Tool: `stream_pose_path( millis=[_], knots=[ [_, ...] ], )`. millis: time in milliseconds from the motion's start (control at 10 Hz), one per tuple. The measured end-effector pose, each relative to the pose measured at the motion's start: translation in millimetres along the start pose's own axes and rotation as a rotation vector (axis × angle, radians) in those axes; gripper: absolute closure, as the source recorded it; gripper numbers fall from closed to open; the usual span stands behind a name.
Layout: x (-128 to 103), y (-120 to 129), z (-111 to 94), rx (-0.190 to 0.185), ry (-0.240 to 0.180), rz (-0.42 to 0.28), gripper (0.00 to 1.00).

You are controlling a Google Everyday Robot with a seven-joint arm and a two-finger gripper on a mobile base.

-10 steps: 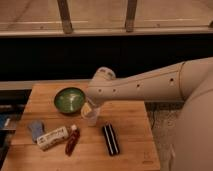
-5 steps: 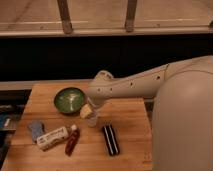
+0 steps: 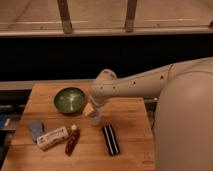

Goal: Pick up the ceramic cup

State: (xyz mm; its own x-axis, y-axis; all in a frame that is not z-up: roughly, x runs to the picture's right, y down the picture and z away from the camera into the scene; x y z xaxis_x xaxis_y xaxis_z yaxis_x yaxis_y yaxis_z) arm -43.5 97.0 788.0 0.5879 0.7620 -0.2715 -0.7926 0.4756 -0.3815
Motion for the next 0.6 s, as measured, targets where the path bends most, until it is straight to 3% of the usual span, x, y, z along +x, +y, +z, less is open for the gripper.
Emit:
stream_pose_path(
  millis=[300,600],
  knots=[
    [-2,-8,-19,0.011,-0.03,0.009,0.2],
    [-4,-9,-20,0.009,-0.038,0.012,0.2]
  ],
)
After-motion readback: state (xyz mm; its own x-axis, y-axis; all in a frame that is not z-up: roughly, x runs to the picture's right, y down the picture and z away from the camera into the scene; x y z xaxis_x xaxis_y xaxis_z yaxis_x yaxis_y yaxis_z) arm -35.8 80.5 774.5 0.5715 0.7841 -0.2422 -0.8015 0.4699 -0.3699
